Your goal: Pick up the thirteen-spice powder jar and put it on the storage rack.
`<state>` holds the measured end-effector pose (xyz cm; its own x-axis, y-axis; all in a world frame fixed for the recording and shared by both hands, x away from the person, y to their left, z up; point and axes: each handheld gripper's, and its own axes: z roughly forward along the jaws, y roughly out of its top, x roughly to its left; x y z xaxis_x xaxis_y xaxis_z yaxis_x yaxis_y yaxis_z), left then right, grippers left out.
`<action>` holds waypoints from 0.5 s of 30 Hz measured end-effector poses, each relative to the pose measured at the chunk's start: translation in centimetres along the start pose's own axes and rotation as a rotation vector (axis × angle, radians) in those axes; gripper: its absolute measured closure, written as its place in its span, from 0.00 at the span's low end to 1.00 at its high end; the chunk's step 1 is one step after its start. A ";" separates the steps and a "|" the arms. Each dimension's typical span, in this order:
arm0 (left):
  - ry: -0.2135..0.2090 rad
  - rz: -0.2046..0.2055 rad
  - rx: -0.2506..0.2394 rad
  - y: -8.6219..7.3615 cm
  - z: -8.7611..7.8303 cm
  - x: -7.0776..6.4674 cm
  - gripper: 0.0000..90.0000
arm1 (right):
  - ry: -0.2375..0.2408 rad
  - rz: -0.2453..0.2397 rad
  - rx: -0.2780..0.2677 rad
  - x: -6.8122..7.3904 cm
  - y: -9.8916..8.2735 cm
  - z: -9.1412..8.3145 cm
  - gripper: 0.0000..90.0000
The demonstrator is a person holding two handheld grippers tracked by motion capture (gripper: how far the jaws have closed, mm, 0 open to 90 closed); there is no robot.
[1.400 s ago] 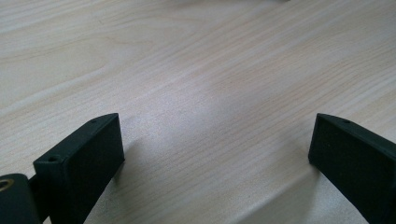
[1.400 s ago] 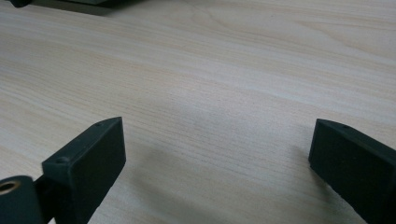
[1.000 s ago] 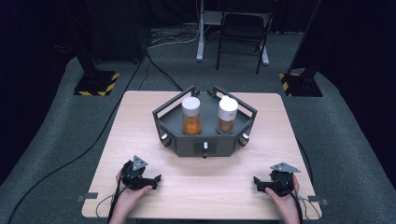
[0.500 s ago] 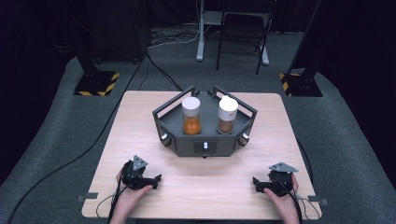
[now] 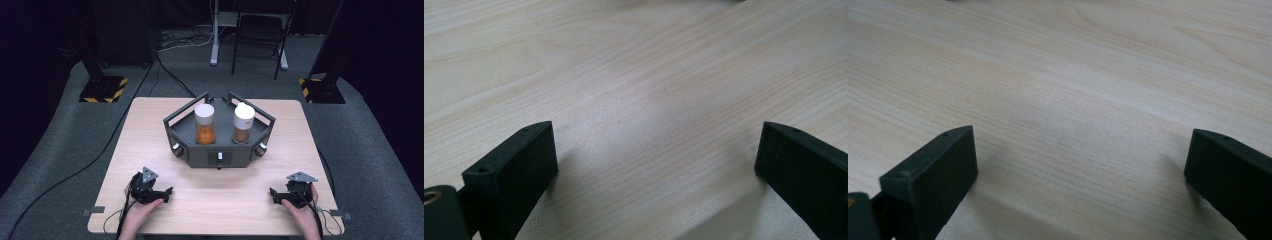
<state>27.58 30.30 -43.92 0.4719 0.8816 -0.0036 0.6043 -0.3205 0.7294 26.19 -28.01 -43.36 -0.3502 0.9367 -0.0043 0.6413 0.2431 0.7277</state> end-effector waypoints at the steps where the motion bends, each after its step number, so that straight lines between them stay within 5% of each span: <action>1: 0.000 0.000 0.000 0.0 0.0 0.0 0.04 | 0.000 0.000 0.000 0.0 0.0 0.0 0.00; 15: -0.004 0.003 0.000 0.0 0.0 0.1 0.04 | -0.002 0.001 0.000 0.0 -0.1 -0.1 0.00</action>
<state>27.65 30.37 -43.91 0.4763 0.8793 -0.0046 0.6034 -0.3230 0.7291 26.01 -28.03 -43.36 -0.3479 0.9375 -0.0047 0.6419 0.2419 0.7276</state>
